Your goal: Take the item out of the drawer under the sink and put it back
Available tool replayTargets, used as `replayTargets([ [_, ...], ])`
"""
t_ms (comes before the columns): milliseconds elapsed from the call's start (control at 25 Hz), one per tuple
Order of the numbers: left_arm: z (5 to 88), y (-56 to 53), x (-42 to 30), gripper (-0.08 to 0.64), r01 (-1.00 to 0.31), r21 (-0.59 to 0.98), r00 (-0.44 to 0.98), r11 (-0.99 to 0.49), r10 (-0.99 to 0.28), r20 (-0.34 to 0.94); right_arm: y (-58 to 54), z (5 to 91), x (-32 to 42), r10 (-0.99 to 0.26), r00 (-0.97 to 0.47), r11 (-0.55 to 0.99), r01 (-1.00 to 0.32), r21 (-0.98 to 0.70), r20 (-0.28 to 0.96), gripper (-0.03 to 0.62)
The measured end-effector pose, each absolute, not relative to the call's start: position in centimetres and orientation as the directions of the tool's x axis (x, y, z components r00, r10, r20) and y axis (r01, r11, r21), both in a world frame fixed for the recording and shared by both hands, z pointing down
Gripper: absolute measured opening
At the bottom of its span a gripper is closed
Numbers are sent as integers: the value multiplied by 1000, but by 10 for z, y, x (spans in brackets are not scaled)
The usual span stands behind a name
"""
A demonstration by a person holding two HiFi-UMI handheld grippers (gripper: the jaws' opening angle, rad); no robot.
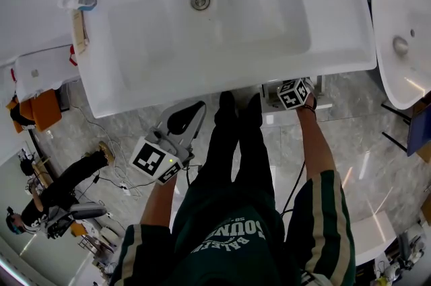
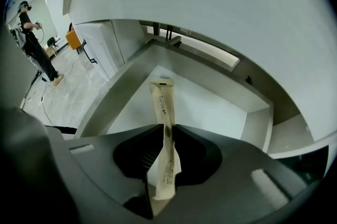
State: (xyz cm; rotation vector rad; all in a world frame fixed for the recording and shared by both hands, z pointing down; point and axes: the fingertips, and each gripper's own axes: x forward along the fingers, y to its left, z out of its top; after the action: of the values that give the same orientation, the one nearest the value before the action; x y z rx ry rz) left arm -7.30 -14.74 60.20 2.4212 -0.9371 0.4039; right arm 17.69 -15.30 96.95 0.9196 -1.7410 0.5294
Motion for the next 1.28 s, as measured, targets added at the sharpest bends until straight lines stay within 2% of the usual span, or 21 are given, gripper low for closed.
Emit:
replayTargets([
  [40,602,-147,-73,51,-690,351,718,-633,-538,441,-153,967,178,-336,-161,603,-794,81,928,51],
  [120,601,-146,-72,51,-688,353,720,-634,-538,438,-153,962,179,-346,-167,594,-800,78,923,102],
  [240,597,-144,-69,51,-680,355,728,-641,-535,428,-153,950,180,-365,-172,585,-807,81,915,123],
  [440,581,-139,-68,51,-669,354,741,-654,-543,396,-136,909,177,-426,-176,564,-819,108,887,124],
  [600,565,-139,-70,51,-664,347,746,-662,-550,376,-105,883,187,-422,-164,478,-876,65,891,122],
  [680,559,-140,-71,51,-659,347,750,-667,-553,362,-93,868,194,-430,-159,420,-906,41,889,117],
  [760,553,-137,-75,51,-659,349,751,-666,-558,354,-78,849,194,-442,-157,383,-924,27,883,8],
  [1040,521,-137,-79,51,-665,313,745,-678,-580,328,-52,790,179,-464,-203,308,-950,-58,862,2],
  [1280,510,-132,-99,51,-689,284,722,-667,-601,343,-63,712,136,-597,-245,341,-939,-35,764,2],
])
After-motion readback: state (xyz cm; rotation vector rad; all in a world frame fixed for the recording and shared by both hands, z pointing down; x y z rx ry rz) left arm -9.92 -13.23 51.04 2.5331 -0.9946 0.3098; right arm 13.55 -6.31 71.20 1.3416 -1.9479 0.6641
